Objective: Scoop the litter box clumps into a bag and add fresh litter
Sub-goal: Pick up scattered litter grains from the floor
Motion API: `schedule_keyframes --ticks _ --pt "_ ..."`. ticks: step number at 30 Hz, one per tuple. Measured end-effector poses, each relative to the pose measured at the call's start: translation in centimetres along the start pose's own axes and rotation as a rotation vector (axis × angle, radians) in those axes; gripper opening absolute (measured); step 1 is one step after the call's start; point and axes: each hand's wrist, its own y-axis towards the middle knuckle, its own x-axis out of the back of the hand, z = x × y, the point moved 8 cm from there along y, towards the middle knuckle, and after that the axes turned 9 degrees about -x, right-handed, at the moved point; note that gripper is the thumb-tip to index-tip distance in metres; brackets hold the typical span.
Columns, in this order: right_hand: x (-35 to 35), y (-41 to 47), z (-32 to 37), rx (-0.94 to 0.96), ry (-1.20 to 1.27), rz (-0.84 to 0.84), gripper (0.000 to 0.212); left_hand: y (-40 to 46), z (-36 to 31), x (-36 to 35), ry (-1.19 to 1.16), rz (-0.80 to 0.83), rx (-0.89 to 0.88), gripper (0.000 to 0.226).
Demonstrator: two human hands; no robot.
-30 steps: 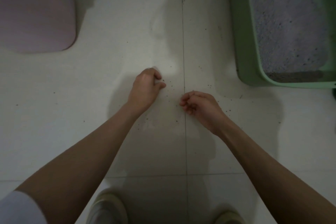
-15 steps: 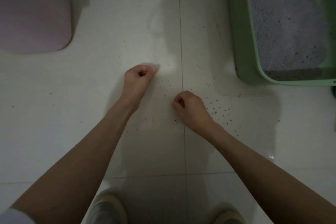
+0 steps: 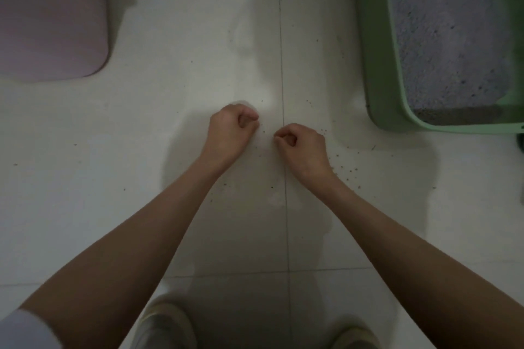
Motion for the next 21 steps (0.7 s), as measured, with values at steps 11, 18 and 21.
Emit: schedule_keyframes --ticks 11,18,21 --pt "-2.3 1.3 2.8 0.173 -0.271 0.000 0.023 -0.3 0.4 0.1 0.178 0.053 -0.101 0.012" --pt "0.8 0.0 -1.8 -0.199 0.492 0.116 0.011 -1.5 1.7 -0.1 0.211 0.075 -0.107 0.017" --pt "0.8 -1.7 -4.6 -0.435 1.163 0.336 0.019 -1.3 1.6 -0.2 0.227 0.062 -0.110 0.013"
